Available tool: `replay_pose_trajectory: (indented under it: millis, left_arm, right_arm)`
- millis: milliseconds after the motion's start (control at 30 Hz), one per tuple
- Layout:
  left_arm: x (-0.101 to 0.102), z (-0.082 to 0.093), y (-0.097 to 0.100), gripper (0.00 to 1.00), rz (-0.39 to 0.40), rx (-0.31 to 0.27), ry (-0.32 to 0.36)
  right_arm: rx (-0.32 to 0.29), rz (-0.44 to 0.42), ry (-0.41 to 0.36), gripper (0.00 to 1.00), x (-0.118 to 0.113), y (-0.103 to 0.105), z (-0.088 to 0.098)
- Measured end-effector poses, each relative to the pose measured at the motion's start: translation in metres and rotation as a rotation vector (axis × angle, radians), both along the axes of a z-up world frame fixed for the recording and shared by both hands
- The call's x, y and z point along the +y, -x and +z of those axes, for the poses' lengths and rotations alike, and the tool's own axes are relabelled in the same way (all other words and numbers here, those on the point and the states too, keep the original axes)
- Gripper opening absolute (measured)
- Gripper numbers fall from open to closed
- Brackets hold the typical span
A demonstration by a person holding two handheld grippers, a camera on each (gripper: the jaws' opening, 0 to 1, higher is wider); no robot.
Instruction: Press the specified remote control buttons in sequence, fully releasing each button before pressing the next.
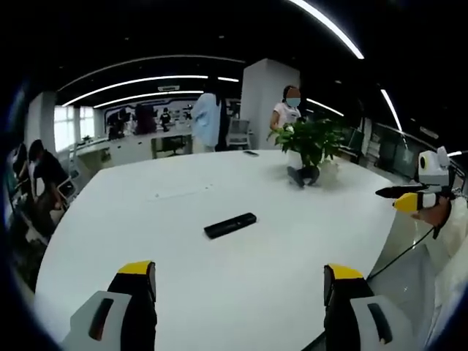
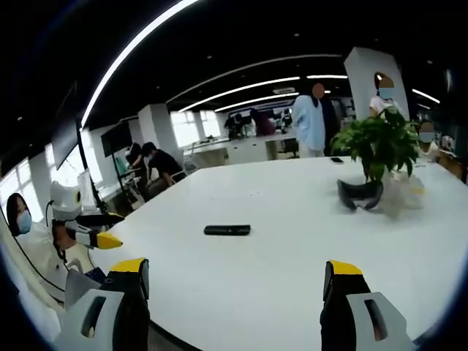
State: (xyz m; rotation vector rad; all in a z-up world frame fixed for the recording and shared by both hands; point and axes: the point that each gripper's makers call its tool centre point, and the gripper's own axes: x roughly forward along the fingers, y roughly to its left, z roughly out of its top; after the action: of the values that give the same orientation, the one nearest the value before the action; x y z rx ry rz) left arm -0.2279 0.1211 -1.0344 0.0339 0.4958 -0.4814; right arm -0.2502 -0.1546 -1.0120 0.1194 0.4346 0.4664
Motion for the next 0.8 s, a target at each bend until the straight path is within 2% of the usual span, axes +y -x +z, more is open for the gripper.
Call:
replay_pose_trajectory:
  millis: [800]
  left_arm:
    - [0.004, -0.009, 0.009, 1.00, 0.033, 0.005, -0.008]
  right_arm:
    - [0.017, -0.037, 0.010, 0.99, -0.010, 0.002, -0.011]
